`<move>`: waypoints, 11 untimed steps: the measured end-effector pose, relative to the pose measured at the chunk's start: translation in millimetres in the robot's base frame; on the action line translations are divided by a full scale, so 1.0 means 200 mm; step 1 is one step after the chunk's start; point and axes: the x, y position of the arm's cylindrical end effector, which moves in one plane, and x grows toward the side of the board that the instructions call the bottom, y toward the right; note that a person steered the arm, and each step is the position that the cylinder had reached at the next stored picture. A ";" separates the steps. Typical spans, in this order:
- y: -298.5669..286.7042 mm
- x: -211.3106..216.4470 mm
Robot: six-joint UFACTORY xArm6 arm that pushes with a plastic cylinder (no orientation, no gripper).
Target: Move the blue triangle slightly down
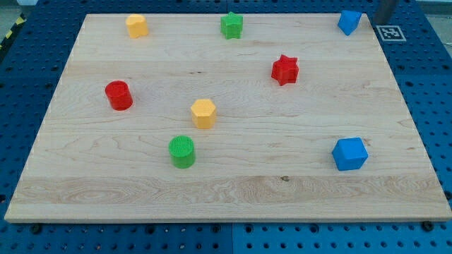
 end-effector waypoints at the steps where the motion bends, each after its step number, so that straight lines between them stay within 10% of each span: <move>1: -0.15 -0.06; 11: -0.38 0.17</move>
